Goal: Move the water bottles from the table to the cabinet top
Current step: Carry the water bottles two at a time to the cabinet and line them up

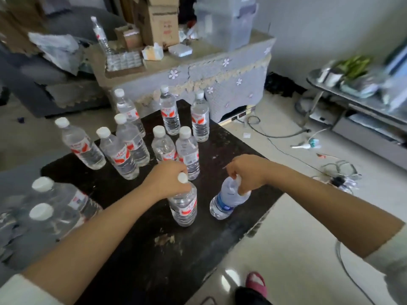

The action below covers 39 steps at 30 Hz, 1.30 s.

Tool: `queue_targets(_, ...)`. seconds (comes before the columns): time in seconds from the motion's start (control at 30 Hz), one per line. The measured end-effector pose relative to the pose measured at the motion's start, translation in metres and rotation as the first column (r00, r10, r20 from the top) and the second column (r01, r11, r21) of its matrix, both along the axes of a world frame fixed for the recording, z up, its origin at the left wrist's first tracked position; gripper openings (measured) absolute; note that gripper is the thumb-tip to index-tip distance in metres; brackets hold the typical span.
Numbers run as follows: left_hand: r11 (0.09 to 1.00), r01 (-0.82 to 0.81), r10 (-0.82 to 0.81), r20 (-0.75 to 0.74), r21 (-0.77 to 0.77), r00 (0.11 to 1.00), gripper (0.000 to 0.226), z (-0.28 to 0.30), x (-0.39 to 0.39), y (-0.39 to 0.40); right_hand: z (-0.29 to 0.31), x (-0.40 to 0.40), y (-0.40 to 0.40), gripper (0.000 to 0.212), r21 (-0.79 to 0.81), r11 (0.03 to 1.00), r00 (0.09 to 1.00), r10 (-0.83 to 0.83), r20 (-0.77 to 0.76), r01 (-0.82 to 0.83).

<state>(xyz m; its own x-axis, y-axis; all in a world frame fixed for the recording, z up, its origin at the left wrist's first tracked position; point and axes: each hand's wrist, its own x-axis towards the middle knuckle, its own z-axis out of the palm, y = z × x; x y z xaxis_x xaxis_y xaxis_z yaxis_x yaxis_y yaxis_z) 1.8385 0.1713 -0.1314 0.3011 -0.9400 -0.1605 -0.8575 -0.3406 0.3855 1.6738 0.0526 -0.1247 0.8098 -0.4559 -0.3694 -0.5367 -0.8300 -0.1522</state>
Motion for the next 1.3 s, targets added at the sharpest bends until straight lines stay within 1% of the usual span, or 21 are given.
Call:
queue_targets(0.1,0.983,0.184,-0.185,0.018,0.021,0.983,0.021,0.001,-0.041,-0.032,0.006,-0.051,-0.001,0.027,0.028,0.985,0.984,-0.172,-0.036,0.173)
queue_targets(0.17,0.961,0.278,-0.278,0.03,0.017,0.96,0.023,0.005,-0.073,-0.053,0.01,-0.087,-0.003,0.029,0.036,0.953,0.952,-0.299,-0.058,0.301)
queue_targets(0.27,0.914,0.405,-0.405,0.012,-0.001,0.914,0.025,0.007,-0.126,-0.086,0.017,-0.15,-0.009,0.04,0.021,0.879,0.876,-0.473,-0.092,0.477)
queue_targets(0.33,0.879,0.477,-0.477,-0.005,-0.026,0.879,0.026,0.008,-0.164,-0.107,0.02,-0.194,-0.013,0.04,0.022,0.824,0.821,-0.561,-0.11,0.566)
queue_targets(0.4,0.828,0.559,-0.559,0.005,-0.054,0.829,0.029,0.007,-0.215,-0.133,0.024,-0.249,-0.016,0.039,0.007,0.751,0.746,-0.655,-0.118,0.66)
queue_targets(0.5,0.784,0.617,-0.618,0.01,-0.072,0.786,0.029,0.009,-0.275,-0.164,0.024,-0.311,-0.021,0.037,-0.003,0.663,0.659,-0.745,-0.097,0.749)
queue_targets(0.57,0.781,0.62,-0.622,-0.018,-0.072,0.783,0.026,0.01,-0.314,-0.182,0.025,-0.353,-0.027,0.036,0.0,0.613,0.611,-0.787,-0.091,0.79)
queue_targets(0.73,0.737,0.671,-0.675,-0.053,-0.08,0.736,0.012,0.007,-0.43,-0.227,0.024,-0.465,-0.044,0.035,0.002,0.493,0.492,-0.866,-0.087,0.87)
queue_targets(0.83,0.688,0.722,-0.726,-0.065,-0.074,0.685,0.013,0.004,-0.497,-0.248,0.017,-0.53,-0.054,0.024,-0.005,0.425,0.423,-0.901,-0.099,0.905)
queue_targets(0.87,0.674,0.735,-0.739,-0.069,-0.074,0.67,0.014,0.002,-0.516,-0.255,0.014,-0.549,-0.057,0.024,-0.003,0.397,0.394,-0.913,-0.105,0.918)
queue_targets(0.97,0.65,0.756,-0.759,-0.109,-0.076,0.642,0.025,-0.003,-0.566,-0.277,0.004,-0.603,-0.068,0.035,0.004,0.318,0.314,-0.936,-0.159,0.948)
queue_targets(1.03,0.64,0.767,-0.765,-0.141,-0.05,0.629,0.019,-0.008,-0.598,-0.296,-0.003,-0.637,-0.078,0.034,0.027,0.253,0.253,-0.948,-0.191,0.967)
queue_targets(1.1,0.603,0.797,-0.792,-0.139,-0.027,0.594,0.014,-0.011,-0.628,-0.315,-0.009,-0.668,-0.089,0.03,0.045,0.2,0.205,-0.958,-0.201,0.979)
queue_targets(1.17,0.544,0.839,-0.834,-0.109,-0.001,0.541,0.012,-0.014,-0.662,-0.337,-0.014,-0.698,-0.104,0.027,0.038,0.154,0.159,-0.964,-0.215,0.987)
queue_targets(1.3,0.41,0.909,-0.907,-0.068,0.074,0.415,0.016,-0.016,-0.728,-0.386,-0.022,-0.752,-0.144,0.023,0.032,0.062,0.068,-0.968,-0.24,0.998)
